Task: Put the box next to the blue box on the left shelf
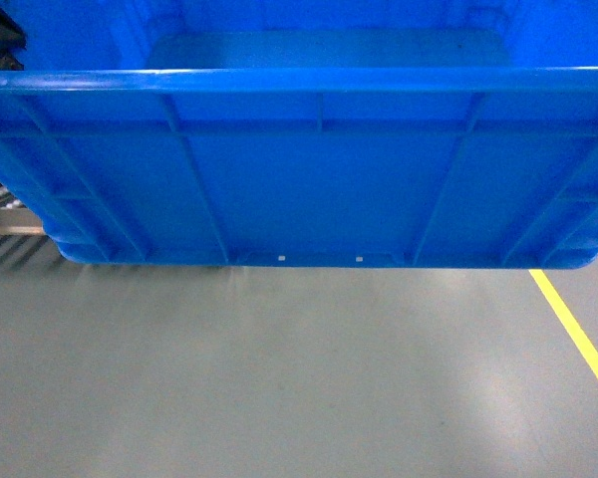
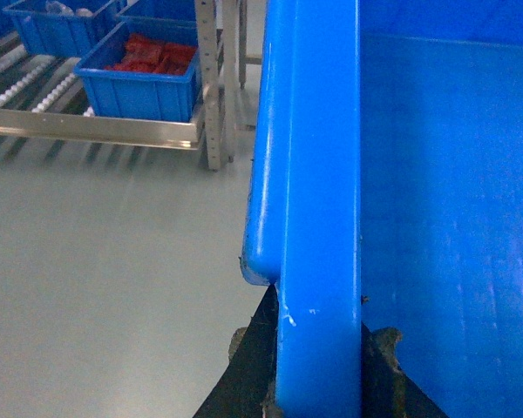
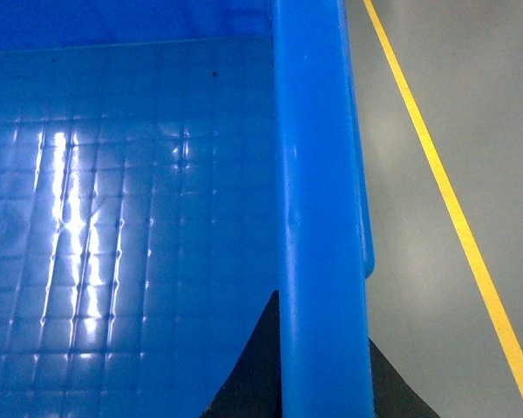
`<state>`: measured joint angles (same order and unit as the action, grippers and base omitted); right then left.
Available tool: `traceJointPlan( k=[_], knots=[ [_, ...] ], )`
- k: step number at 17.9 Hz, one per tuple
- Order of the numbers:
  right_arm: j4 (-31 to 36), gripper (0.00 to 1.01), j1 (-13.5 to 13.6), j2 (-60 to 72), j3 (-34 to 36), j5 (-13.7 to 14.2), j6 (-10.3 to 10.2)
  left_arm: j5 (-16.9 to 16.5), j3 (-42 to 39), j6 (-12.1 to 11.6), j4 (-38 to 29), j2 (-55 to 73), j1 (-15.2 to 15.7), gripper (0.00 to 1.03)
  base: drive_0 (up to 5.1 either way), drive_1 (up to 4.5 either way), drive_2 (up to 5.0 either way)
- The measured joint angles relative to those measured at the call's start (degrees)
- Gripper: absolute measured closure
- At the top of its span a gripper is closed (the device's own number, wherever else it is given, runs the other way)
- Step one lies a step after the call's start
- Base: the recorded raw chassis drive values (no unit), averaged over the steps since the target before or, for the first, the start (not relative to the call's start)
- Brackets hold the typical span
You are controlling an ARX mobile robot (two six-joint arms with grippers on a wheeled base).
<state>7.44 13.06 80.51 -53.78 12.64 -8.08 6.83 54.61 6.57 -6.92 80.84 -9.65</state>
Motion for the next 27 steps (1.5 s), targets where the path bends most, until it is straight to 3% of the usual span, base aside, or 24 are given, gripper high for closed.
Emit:
traceJointPlan(
  k=[27],
  knots=[
    [0.1,0.94,0.0,0.0,0.0,0.0,0.0,0.0,0.0,0.1,0.0,0.0,0.0,0.95,0.0,4.31,-4.3]
  ],
)
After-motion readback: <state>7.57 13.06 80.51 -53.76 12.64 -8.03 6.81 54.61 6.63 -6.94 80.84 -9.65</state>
